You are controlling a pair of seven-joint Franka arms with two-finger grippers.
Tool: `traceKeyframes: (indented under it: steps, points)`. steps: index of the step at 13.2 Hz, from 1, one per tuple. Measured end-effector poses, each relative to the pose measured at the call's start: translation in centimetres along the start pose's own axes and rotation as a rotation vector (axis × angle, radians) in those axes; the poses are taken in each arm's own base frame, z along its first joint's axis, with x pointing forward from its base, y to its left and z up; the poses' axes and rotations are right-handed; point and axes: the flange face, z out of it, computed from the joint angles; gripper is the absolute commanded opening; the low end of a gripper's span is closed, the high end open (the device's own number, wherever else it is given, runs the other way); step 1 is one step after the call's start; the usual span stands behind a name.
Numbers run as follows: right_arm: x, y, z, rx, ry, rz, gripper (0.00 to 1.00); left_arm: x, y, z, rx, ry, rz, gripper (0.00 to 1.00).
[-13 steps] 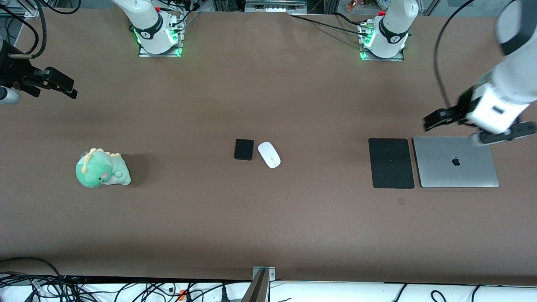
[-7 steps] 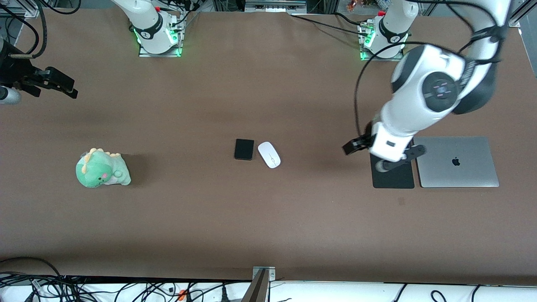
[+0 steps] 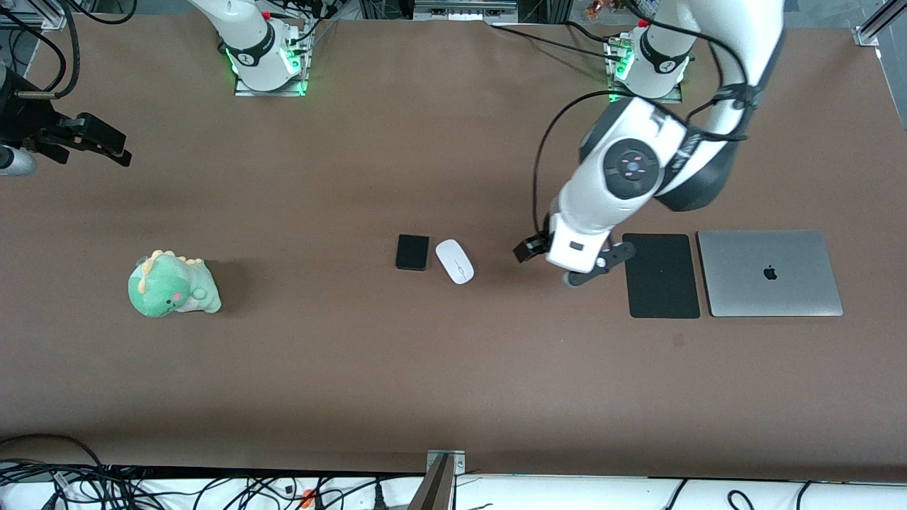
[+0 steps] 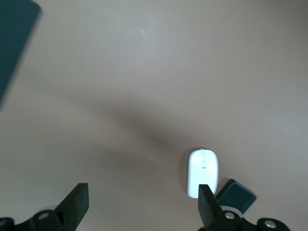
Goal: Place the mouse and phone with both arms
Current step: 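Move the left gripper over the white mouse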
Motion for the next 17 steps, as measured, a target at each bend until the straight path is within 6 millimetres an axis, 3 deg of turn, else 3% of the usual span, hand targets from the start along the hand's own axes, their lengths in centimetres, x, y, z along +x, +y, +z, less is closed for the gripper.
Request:
traceKeyframes:
  steps: [4,7,10,17]
  points:
    - [0.0,0.0,0.0,0.0,-0.001,0.0,1.0,-5.6,5.4,10.2,0.03,0.021,-0.051,1.0]
    - [0.0,-0.1,0.1,0.0,-0.003,0.0,1.0,-7.6,7.1,15.0,0.022,0.046,-0.076,1.0]
    - [0.1,-0.2,0.1,0.0,-0.003,-0.002,1.0,-8.2,8.0,18.0,0.02,0.066,-0.136,1.0]
    - [0.1,-0.3,0.2,-0.001,-0.006,-0.005,1.0,-8.8,9.1,21.6,0.023,0.109,-0.183,1.0]
